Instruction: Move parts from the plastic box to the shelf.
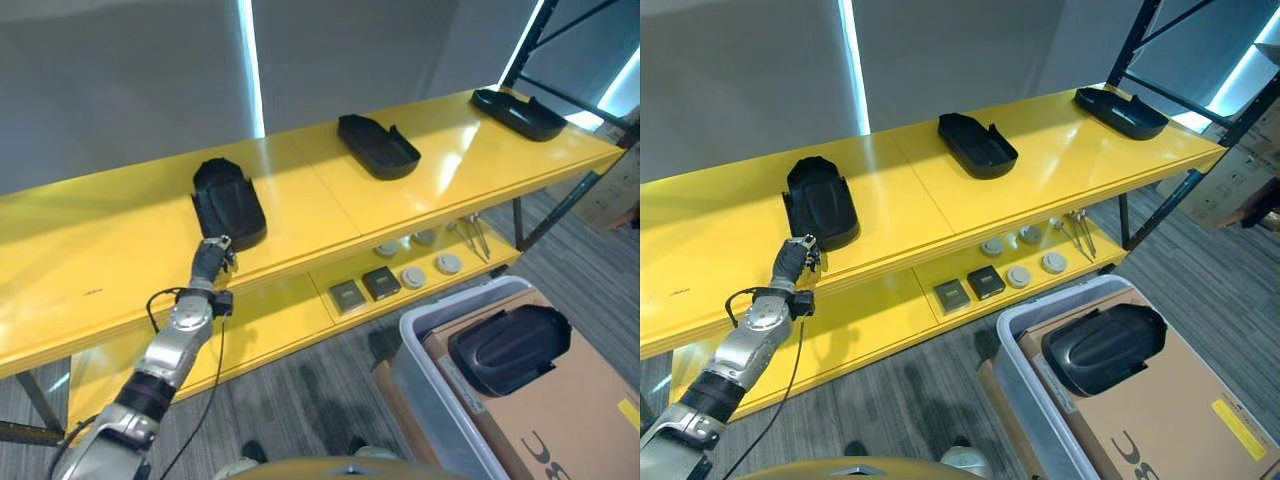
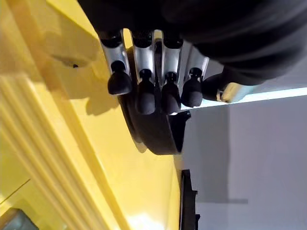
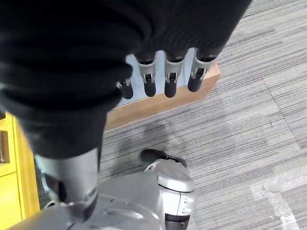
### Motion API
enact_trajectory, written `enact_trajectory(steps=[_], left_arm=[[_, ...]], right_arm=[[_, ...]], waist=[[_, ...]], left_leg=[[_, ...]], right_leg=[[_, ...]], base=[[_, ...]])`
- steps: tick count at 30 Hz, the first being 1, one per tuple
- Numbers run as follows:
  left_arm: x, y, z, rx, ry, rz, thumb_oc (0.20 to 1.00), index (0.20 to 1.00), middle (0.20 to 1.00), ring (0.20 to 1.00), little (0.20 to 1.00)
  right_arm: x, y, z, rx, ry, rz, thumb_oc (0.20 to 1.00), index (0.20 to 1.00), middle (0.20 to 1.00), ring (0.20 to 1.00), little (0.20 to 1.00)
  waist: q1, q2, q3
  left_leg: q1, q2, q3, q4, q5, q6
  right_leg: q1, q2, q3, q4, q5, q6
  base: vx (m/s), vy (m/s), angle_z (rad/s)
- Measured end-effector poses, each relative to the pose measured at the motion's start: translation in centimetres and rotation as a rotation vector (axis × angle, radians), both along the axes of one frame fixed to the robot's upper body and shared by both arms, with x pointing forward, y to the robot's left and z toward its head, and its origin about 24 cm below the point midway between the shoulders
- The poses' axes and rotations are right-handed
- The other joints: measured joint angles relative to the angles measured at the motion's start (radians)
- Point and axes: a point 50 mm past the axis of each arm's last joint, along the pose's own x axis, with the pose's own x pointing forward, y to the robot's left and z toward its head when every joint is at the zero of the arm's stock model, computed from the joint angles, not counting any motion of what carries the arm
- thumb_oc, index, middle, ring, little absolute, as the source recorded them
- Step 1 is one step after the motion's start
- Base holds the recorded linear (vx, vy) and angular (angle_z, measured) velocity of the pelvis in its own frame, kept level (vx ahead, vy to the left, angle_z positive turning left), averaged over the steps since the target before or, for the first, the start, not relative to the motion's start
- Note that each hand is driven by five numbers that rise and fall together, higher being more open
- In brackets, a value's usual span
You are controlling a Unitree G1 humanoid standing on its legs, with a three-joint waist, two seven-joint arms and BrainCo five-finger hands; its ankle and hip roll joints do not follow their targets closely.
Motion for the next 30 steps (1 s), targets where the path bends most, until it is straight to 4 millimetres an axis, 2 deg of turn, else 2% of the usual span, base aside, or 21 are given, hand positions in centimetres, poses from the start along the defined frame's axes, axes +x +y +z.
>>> enact_trajectory(steps=[11, 14, 22, 30], left_arm=[[0.5, -1.1, -0.3, -0.034, 0.010, 0.000, 0.200, 0.200, 0.200, 0.200, 0.200], [0.4, -0.8, -1.0, -0.027, 0.039, 0.020, 0.200, 0.200, 0.200, 0.200, 0.200], [1.7, 0.2, -1.0, 0.008, 0.044, 0.113, 0.200, 0.200, 0.200, 0.200, 0.200], [2.2, 1.2, -1.1, 0.044, 0.058, 0.186, 0.200, 0.200, 0.200, 0.200, 0.200]], right_arm=[[0.2, 0.3, 0.0, 0.002, 0.001, 0.041, 1.000, 1.000, 1.000, 1.000, 1.000], [0.2, 0.3, 0.0, -0.001, 0.002, 0.055, 1.000, 1.000, 1.000, 1.000, 1.000], [0.1, 0.4, 0.0, 0.028, 0.009, 0.063, 1.000, 1.000, 1.000, 1.000, 1.000], [0.1, 0.4, 0.0, 0.031, 0.009, 0.065, 1.000, 1.000, 1.000, 1.000, 1.000]], waist=[[-0.033, -0.018, 0.010], [-0.033, -0.021, 0.010], [-0.043, -0.027, 0.008], [-0.056, -0.033, 0.005]], left_leg=[[0.019, 0.003, 0.030, 0.000, -0.007, -0.002], [0.030, 0.004, 0.041, 0.000, -0.012, -0.006], [0.034, 0.005, 0.044, 0.000, -0.012, -0.006], [0.045, 0.006, 0.055, 0.000, -0.012, -0.006]], right_leg=[[0.000, 0.002, 0.027, 0.003, 0.002, -0.002], [0.004, 0.003, 0.040, 0.003, 0.002, -0.002], [0.004, 0.005, 0.044, 0.006, 0.003, -0.003], [0.005, 0.006, 0.055, 0.012, 0.003, -0.003]], base=[[0.02, -0.012, -0.07], [0.04, -0.011, -0.11], [0.04, -0.011, -0.01], [0.04, -0.002, -0.04]])
